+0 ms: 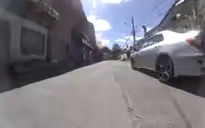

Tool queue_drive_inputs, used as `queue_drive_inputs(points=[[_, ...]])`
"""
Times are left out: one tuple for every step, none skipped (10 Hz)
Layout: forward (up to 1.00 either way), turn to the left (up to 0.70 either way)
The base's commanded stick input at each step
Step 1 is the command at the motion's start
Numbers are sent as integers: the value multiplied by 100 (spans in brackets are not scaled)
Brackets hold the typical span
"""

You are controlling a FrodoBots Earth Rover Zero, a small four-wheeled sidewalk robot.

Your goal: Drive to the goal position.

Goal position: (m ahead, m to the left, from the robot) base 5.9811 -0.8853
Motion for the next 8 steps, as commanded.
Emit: queue_drive_inputs(points=[[100,0],[100,1],[100,3],[100,5],[100,7],[100,-15],[100,-40],[100,-40]])
